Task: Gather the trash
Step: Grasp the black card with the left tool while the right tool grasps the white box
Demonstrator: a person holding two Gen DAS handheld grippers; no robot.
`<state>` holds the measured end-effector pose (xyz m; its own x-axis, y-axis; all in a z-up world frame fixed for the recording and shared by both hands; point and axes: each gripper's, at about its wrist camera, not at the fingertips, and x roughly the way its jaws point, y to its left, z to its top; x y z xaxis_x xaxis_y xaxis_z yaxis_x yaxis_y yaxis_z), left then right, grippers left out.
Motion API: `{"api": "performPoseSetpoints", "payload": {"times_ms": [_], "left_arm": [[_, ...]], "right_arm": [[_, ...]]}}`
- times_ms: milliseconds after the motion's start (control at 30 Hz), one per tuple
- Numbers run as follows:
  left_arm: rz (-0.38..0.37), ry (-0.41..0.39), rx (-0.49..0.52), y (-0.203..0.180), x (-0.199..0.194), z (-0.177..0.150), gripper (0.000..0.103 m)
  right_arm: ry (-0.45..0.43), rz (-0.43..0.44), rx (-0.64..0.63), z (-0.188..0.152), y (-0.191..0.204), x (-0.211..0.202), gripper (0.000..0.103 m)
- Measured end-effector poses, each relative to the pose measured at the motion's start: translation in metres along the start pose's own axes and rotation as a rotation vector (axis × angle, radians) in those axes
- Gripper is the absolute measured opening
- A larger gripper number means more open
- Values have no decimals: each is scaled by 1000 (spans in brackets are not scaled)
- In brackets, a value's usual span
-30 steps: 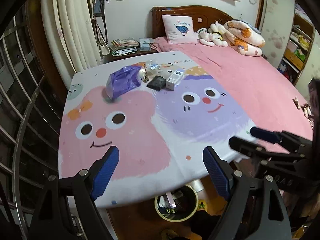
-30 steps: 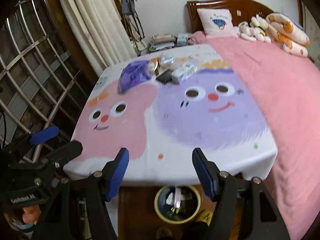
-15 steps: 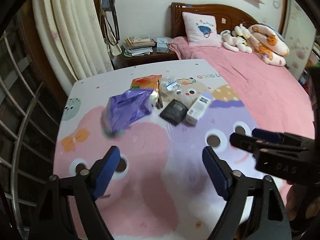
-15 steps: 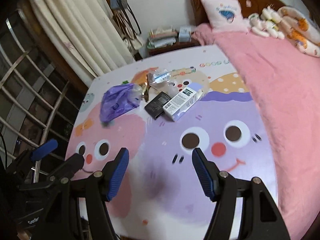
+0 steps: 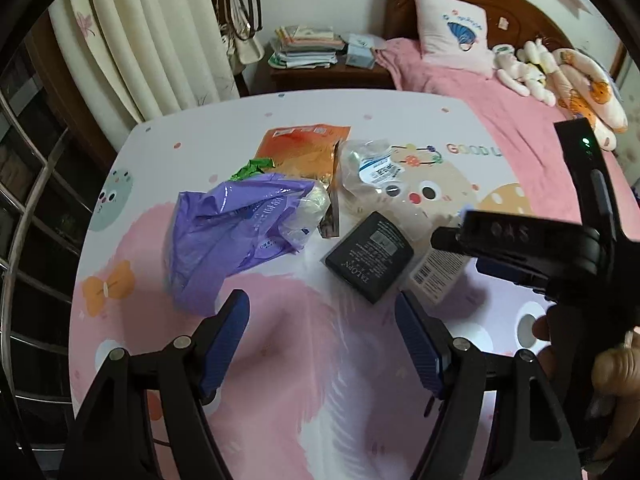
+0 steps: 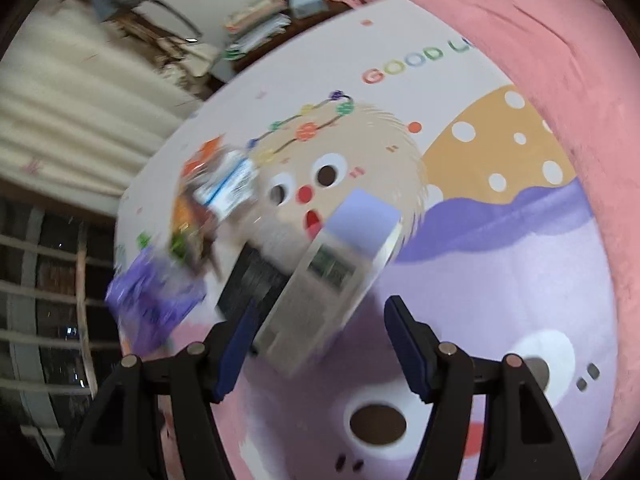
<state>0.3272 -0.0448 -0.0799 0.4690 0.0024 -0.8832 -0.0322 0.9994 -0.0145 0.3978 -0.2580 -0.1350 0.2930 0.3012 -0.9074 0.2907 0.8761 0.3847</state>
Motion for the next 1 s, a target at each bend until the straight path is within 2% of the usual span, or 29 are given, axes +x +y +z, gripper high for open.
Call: {"api": "performPoseSetpoints", "payload": {"times_ms": [100, 200, 233, 300, 433, 500, 567, 633, 767, 900, 1000], "left_arm": [[3, 16, -4, -3, 10, 4, 74], [6, 33, 8, -7, 19, 8, 74], [5, 39, 14, -8, 22, 9, 74], [-3, 48, 24, -11, 27, 12, 74], [-45, 72, 67, -20, 39, 18, 74], [-71, 88, 90, -25, 45, 21, 74], [-104, 108, 119, -31, 53, 23, 70], [-152, 142, 146, -36, 63, 26, 60], [-204, 192, 174, -43, 82, 30, 60], [-204, 238, 206, -48, 100, 32, 60], [-180, 228, 242, -52, 106, 36, 60]], "right_arm": [[25, -39, -4, 7, 3, 13, 66], [23, -80, -81, 7, 12, 16, 67], [26, -88, -97, 8, 13, 16, 61], [37, -75, -126, 5, 11, 15, 57], [56, -63, -157, 2, 0, 10, 36], [59, -61, -172, 0, -7, 6, 33], [53, -53, -182, -1, -16, 0, 33], [44, -49, -197, -4, -23, -6, 33], [36, -31, -192, -8, -33, -13, 33], [40, -6, -176, -11, -39, -14, 33], [43, 9, -174, -12, -41, -13, 33]]}}
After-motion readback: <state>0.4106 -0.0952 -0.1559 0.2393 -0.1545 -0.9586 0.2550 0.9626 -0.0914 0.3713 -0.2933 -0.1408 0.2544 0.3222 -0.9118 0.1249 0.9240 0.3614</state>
